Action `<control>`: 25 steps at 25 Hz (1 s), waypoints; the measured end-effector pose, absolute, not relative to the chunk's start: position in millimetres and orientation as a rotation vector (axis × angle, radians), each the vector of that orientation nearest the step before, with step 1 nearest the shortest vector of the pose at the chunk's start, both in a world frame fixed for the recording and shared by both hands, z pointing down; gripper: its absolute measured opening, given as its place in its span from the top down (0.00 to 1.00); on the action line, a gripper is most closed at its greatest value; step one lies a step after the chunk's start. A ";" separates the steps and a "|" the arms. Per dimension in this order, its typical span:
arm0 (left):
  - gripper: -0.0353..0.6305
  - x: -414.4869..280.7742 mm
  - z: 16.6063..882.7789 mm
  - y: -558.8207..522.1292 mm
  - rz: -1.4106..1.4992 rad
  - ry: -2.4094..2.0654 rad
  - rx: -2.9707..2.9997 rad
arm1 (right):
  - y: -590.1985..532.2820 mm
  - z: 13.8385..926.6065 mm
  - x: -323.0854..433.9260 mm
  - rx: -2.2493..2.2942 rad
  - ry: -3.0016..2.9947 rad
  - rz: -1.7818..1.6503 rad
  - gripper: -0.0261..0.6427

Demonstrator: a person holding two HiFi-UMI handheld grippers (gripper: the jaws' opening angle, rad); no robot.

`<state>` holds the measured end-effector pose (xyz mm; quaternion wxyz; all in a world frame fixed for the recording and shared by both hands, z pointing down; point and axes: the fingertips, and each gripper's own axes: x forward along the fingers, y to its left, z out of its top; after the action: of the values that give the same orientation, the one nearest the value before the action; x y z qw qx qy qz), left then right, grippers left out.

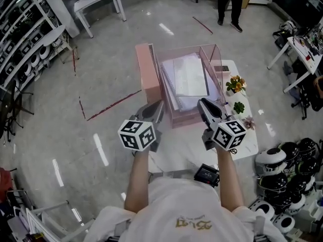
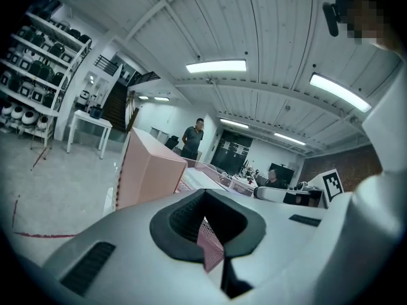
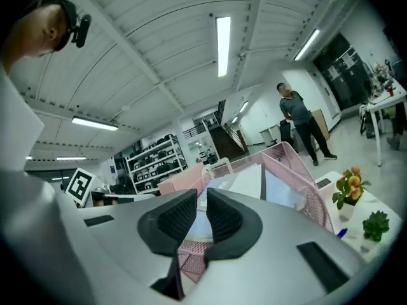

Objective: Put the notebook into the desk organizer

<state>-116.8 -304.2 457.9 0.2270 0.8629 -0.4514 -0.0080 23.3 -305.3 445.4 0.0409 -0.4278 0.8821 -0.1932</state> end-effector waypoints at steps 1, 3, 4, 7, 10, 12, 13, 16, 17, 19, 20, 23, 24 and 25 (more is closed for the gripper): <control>0.92 -116.0 456.2 -299.9 -0.025 -1.247 2.382 | -299.8 444.2 26.0 -1.323 2.685 -0.586 0.89; 0.92 -114.5 453.6 -290.8 -0.029 -1.250 2.390 | -288.3 441.4 30.0 -1.359 2.670 -0.541 0.92; 0.92 -114.0 452.8 -286.0 -0.030 -1.251 2.394 | -282.5 440.8 31.1 -1.380 2.669 -0.515 0.94; 0.92 -113.1 451.4 -270.9 -0.030 -1.254 2.405 | -266.0 441.5 32.2 -1.430 2.655 -0.481 0.94; 0.92 -114.2 450.2 -255.5 -0.030 -1.260 2.412 | -249.9 443.7 32.2 -1.476 2.647 -0.461 0.94; 0.92 -116.4 449.0 -245.4 -0.032 -1.266 2.412 | -238.9 444.7 30.2 -1.496 2.658 -0.442 0.95; 0.92 -117.5 448.3 -240.9 -0.032 -1.269 2.413 | -233.5 444.6 28.6 -1.498 2.662 -0.437 0.94; 0.92 -120.0 446.7 -230.2 -0.034 -1.276 2.419 | -222.1 443.9 25.4 -1.513 2.663 -0.419 0.95; 0.92 -120.4 446.6 -227.3 -0.033 -1.277 2.421 | -219.2 444.1 24.9 -1.523 2.664 -0.413 0.95; 0.92 -120.4 446.4 -222.1 -0.032 -1.279 2.423 | -213.6 445.0 25.1 -1.544 2.667 -0.406 0.95; 0.92 -120.3 445.7 -219.9 -0.032 -1.281 2.425 | -211.3 445.3 25.9 -1.557 2.667 -0.404 0.95; 0.92 -120.3 441.8 -215.8 -0.036 -1.285 2.435 | -207.0 444.6 28.5 -1.601 2.668 -0.386 0.95; 0.92 -120.4 440.6 -214.9 -0.039 -1.286 2.438 | -205.9 444.0 29.0 -1.615 2.671 -0.372 0.95; 0.92 -120.4 439.7 -213.9 -0.041 -1.286 2.441 | -204.6 443.4 29.1 -1.627 2.677 -0.357 0.95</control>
<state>-120.4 -213.9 439.7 0.1899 0.8685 -0.4576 -0.0147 29.1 -204.6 443.4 -0.0056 -0.5161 0.8490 -0.1132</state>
